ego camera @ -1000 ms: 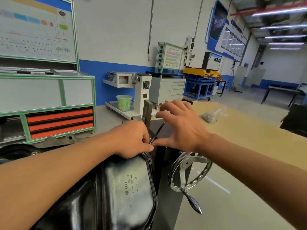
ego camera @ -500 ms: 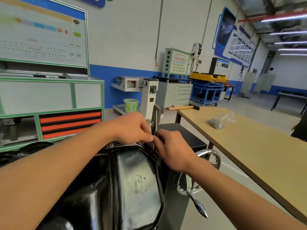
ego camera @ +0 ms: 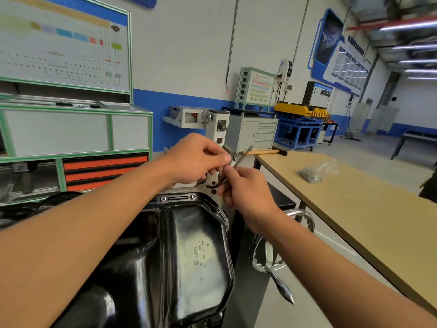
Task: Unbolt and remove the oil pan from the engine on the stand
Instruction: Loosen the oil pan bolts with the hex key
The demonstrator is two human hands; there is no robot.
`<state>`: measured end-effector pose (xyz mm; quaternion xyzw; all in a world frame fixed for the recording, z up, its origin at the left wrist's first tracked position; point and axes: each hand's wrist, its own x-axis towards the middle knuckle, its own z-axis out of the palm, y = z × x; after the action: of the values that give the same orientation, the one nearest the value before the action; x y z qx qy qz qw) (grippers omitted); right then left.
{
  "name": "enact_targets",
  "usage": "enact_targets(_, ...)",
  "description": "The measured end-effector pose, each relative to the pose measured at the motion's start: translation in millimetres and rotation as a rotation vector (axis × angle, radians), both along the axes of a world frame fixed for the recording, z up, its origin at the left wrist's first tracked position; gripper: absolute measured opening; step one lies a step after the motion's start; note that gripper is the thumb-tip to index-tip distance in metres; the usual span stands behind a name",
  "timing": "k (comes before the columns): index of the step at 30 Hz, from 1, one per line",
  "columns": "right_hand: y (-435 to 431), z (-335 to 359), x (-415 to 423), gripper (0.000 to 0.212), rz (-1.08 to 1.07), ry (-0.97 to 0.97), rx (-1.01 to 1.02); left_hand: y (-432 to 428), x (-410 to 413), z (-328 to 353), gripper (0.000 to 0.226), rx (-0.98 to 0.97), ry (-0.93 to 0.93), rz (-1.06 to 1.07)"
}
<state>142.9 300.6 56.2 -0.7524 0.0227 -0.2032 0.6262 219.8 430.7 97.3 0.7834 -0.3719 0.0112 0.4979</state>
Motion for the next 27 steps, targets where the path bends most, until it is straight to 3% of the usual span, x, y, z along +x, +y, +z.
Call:
enact_targets(3, 25.3, -18.1, 0.8, 0.025, -0.052, 0.126, 0.512, 8.0, 1.9, -0.2, 0.007, 0.249, -0.134, 0.000)
enact_targets(5, 37.1, -30.0, 1.4, 0.025, -0.073, 0.154, 0.584, 13.7, 2.9, -3.5, 0.006, 0.328, -0.119, -0.026)
enact_targets(11, 47.8, -38.1, 2.9, 0.030, -0.135, 0.070, 0.303, 11.0, 8.8, -6.5, 0.010, 0.261, -0.101, -0.029)
enact_targets(19, 48.7, -42.7, 9.8, 0.039, -0.164, -0.021, 0.135, -0.3, 13.4, -12.4, 0.016, 0.234, -0.064, -0.075)
enact_targets(27, 37.8, -39.1, 22.1, 0.039, -0.184, -0.035, 0.025, -1.9, 16.6, -14.9, 0.028, 0.084, 0.010, -0.132)
